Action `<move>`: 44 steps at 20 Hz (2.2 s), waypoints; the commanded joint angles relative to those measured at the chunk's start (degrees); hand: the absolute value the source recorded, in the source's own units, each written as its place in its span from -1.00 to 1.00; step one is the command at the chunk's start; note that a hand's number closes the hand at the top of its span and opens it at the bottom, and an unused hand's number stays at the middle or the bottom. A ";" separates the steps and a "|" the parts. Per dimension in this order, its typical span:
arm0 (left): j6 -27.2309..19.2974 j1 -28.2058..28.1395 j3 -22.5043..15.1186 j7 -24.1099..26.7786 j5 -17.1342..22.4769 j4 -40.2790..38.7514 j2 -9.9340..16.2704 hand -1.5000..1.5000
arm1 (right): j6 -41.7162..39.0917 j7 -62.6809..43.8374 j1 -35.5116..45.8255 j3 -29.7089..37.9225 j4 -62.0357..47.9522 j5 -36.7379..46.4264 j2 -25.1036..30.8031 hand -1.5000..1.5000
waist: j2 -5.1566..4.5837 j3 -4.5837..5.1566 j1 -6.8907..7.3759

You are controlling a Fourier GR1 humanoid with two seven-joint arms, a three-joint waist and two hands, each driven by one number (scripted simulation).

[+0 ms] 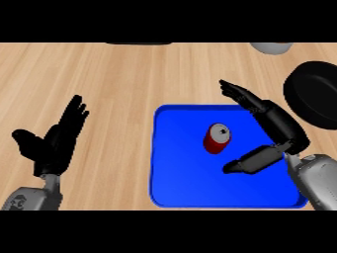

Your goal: Pick the can from the tray and place it in the pot

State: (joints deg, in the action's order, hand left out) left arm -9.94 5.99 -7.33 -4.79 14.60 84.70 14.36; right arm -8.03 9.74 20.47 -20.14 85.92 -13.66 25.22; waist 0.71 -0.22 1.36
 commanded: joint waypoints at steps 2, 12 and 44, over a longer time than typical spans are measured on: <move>-0.67 0.07 -1.39 -3.05 -0.44 5.38 0.19 0.00 | 1.07 24.79 -5.51 3.93 1.44 4.06 -0.82 -1.00 | -0.41 -0.22 -1.37; -3.11 -1.00 -2.10 -11.56 -1.56 13.09 0.87 0.00 | -9.69 26.71 -7.40 13.47 6.55 8.87 21.19 -1.00 | -0.12 0.27 -2.08; 1.75 1.19 2.64 -12.16 -4.88 12.20 -3.11 0.00 | -22.40 -7.69 -1.58 4.34 11.31 37.55 7.86 -1.00 | -0.70 0.23 -1.20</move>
State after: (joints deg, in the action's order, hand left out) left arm -10.24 7.42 -6.18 -17.06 8.86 96.04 11.05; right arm -31.47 3.33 20.07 -14.89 97.39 19.42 37.52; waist 0.00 0.01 0.15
